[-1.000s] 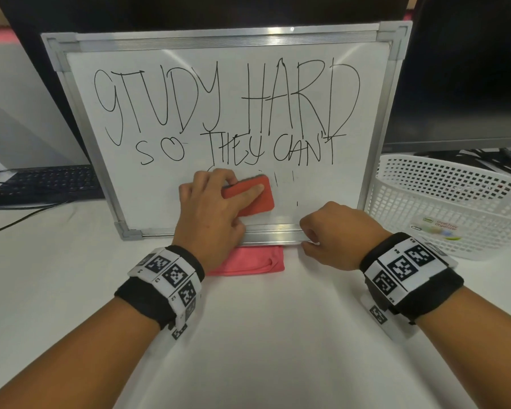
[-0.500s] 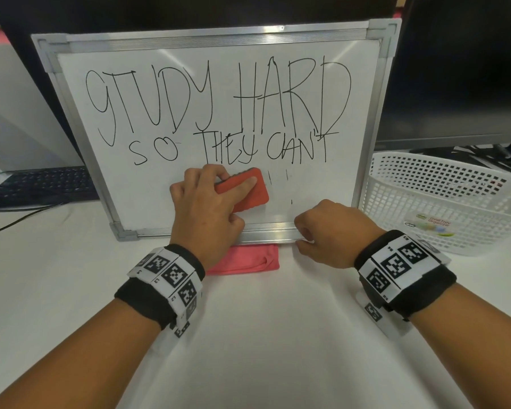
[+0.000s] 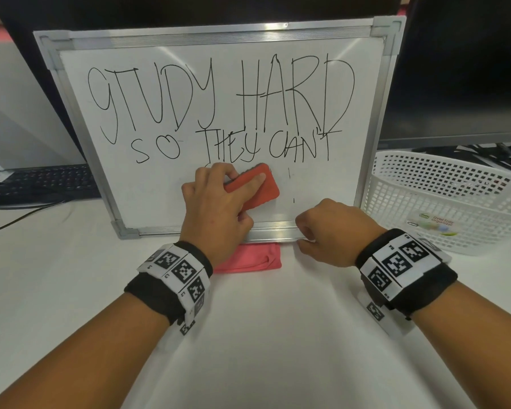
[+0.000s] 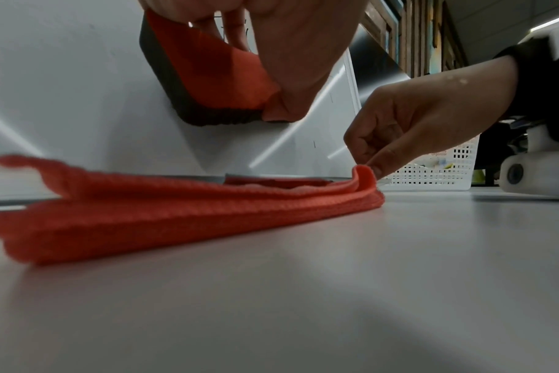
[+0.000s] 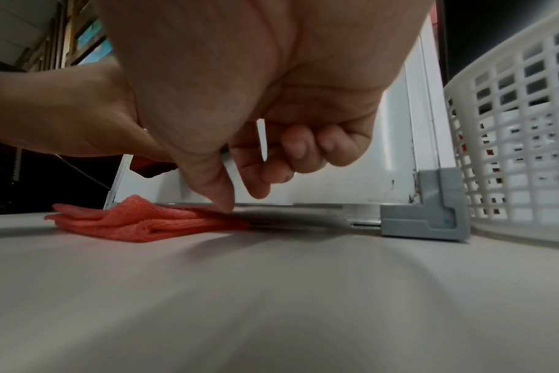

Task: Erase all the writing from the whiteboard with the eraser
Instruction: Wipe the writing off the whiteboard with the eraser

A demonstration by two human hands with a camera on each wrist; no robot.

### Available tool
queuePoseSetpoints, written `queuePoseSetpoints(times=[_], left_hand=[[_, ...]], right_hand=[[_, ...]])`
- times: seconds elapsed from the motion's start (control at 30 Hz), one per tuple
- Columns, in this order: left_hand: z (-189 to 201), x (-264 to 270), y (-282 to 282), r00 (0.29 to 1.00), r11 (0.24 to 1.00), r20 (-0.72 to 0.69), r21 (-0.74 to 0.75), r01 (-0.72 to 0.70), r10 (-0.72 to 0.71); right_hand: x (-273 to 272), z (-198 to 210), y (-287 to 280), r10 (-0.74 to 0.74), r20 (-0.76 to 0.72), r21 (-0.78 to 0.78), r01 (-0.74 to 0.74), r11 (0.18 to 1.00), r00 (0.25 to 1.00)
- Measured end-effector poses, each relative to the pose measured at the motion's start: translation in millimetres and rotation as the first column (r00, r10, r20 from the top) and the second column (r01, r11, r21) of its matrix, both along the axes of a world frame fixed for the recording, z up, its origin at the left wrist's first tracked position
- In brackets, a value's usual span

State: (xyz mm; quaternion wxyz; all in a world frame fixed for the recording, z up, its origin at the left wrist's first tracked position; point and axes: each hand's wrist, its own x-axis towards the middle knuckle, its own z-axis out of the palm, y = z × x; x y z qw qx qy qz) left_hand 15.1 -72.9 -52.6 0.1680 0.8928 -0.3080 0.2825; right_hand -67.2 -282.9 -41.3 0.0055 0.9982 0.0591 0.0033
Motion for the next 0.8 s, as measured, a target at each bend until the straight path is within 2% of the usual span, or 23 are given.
queuePoseSetpoints(times=[0.13,0.27,0.43,0.6,0.73,0.8], left_hand=[[-4.9,-2.8,-2.8,0.996,0.989,-0.019,0.122,0.084,-0.082],[0.4,-1.1,-4.6,1.0,0.999,0.004,0.04,0.022,-0.022],[-3.3,-4.2,-5.0,0.996,0.988,-0.043,0.135,0.079,-0.073],[1.0,-3.2,-6.0,0.999,0.998,-0.019,0.054,0.027,-0.026],[-4.4,-6.9,-9.6,0.994,0.974,-0.079,0.206,0.091,-0.076],[-3.1,-9.0,-11.9,0.995,0.98,-0.083,0.186,0.071,-0.056]], right_hand=[[0.5,0.3,0.1,-0.006,-0.004,0.0,0.006,1.0,1.0],[0.3,-0.3,-0.8,-0.003,-0.004,0.005,0.003,1.0,1.0],[0.9,-0.6,-0.7,-0.005,-0.005,0.002,0.005,1.0,1.0],[1.0,-1.1,-1.4,0.0,0.001,0.017,0.0,1.0,1.0],[0.4,-0.8,-1.1,-0.001,-0.009,0.024,0.001,1.0,1.0],[0.1,-0.7,-1.2,-0.002,-0.01,0.025,0.002,1.0,1.0]])
